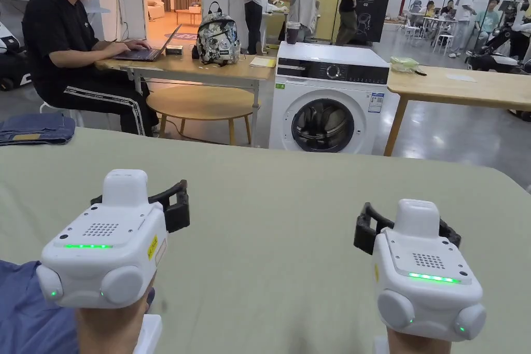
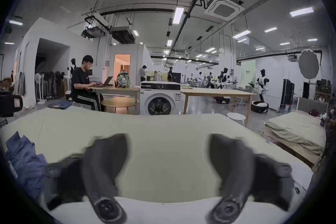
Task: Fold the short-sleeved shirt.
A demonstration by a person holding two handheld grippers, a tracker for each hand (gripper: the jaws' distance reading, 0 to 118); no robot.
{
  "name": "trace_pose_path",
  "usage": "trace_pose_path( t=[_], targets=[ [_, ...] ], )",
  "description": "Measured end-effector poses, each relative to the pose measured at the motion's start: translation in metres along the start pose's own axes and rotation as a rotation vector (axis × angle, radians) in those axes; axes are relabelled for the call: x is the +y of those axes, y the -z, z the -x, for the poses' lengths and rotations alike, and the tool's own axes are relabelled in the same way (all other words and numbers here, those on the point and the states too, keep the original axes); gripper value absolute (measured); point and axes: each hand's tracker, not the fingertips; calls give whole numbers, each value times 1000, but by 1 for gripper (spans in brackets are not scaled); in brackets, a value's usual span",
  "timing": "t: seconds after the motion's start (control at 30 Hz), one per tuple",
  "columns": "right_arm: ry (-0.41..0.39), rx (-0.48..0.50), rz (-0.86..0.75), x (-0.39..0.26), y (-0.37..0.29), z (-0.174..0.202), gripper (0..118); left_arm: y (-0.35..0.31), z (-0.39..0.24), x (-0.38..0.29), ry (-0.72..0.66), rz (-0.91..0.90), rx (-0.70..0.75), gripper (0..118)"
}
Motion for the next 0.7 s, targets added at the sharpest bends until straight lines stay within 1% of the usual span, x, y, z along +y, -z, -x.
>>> trace_pose_path(
  t=[0.03, 0.07, 0.1, 0.13, 0.17, 0.2, 0.23, 0.3, 0.37, 0.4, 0.5, 0.6, 0.67, 0.7],
  targets=[
    [-1, -12, -7, 0, 0, 0, 63, 0, 0, 0, 5, 5, -6, 58],
    [1, -20, -8, 0, 0, 0, 33, -1, -2, -1, 15, 5, -1, 38],
    [5, -32, -5, 0, 0, -1, 9, -1, -3, -2, 31, 3, 14, 19],
    [18, -24, 2, 1, 0, -3, 3, -2, -5, -3, 51, 1, 38, 8],
    [25, -11, 13, 2, 0, -4, 1, -3, -5, -3, 50, -1, 34, 7],
    [20, -3, 23, 2, 3, -5, 0, -4, -4, -3, 40, 2, 20, 3],
    [15, -4, 25, 1, 3, -5, 0, -3, -4, -4, 40, 1, 21, 1],
    [4, -1, 22, 0, 3, -5, 0, -1, -7, -6, 62, 2, 73, 1],
    [9, 8, 23, 2, 0, -4, 0, 0, -5, -6, 53, 7, 68, 1],
    [12, 8, 24, 2, -1, -3, 0, 1, -8, -7, 87, 4, 120, 1],
    [12, 15, 20, 1, 0, -3, 0, 1, -7, -6, 89, 12, 86, 1],
    [-6, 29, 18, 1, -2, 2, 0, -5, -9, -5, 86, -30, 80, 1],
    [-6, 39, 19, 2, -3, 5, 0, -7, -11, -4, 105, -56, 109, 1],
    [-5, 42, 19, 2, -4, 6, 0, -8, -10, -3, 108, -58, 99, 1]
  ],
)
